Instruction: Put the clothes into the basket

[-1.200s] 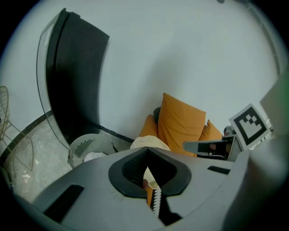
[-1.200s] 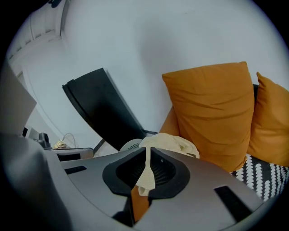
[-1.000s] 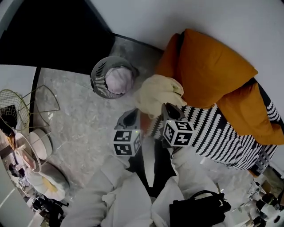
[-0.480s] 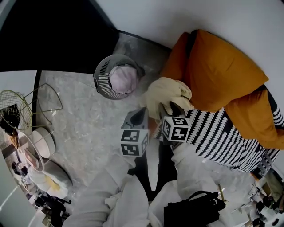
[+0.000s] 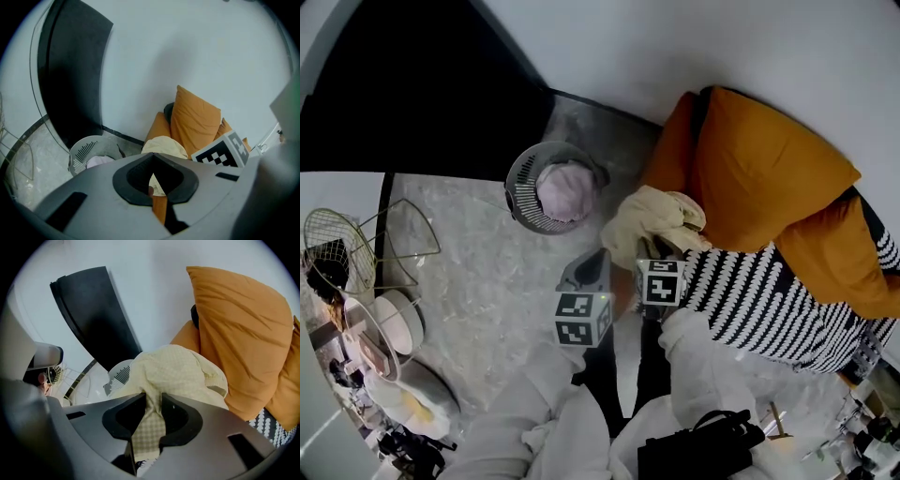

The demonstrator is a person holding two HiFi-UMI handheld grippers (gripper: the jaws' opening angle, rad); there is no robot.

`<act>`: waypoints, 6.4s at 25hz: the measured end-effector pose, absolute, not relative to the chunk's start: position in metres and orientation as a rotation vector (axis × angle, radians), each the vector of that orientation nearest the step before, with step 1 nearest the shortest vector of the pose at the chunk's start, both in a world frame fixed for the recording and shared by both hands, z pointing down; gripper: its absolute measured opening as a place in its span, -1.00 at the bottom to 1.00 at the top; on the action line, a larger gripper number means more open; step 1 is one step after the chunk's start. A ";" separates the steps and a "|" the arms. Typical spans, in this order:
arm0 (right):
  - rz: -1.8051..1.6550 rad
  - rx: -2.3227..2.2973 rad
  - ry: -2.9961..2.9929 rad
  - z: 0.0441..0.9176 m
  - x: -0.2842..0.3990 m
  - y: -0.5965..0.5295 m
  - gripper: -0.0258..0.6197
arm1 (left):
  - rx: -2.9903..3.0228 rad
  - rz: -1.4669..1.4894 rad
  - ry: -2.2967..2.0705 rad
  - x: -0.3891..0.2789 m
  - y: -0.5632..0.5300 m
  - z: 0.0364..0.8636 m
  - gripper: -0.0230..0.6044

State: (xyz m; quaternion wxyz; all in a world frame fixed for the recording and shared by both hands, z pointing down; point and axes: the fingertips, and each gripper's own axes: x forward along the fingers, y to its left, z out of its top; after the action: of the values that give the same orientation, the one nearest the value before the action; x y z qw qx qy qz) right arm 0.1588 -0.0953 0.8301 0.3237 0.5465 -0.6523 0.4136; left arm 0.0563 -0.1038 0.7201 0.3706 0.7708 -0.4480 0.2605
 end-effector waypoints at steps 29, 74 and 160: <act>1.036 1.565 -1.851 0.680 0.182 -0.102 -0.81 | 1.994 0.550 -1.299 0.019 -0.084 0.634 -0.93; 0.770 1.201 -2.359 0.521 0.006 -0.189 -0.81 | 1.686 0.271 -1.862 -0.157 -0.081 0.538 -0.93; 0.839 1.195 -2.507 0.518 0.056 -0.135 -0.83 | 1.781 0.201 -1.855 -0.101 -0.061 0.523 -0.93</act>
State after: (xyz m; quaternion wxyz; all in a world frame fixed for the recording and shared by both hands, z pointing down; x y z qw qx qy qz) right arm 0.0564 -0.1354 0.5182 0.1197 0.4090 -0.8578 0.2872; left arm -0.1006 -0.0609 0.5232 0.2773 0.6634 -0.6910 0.0747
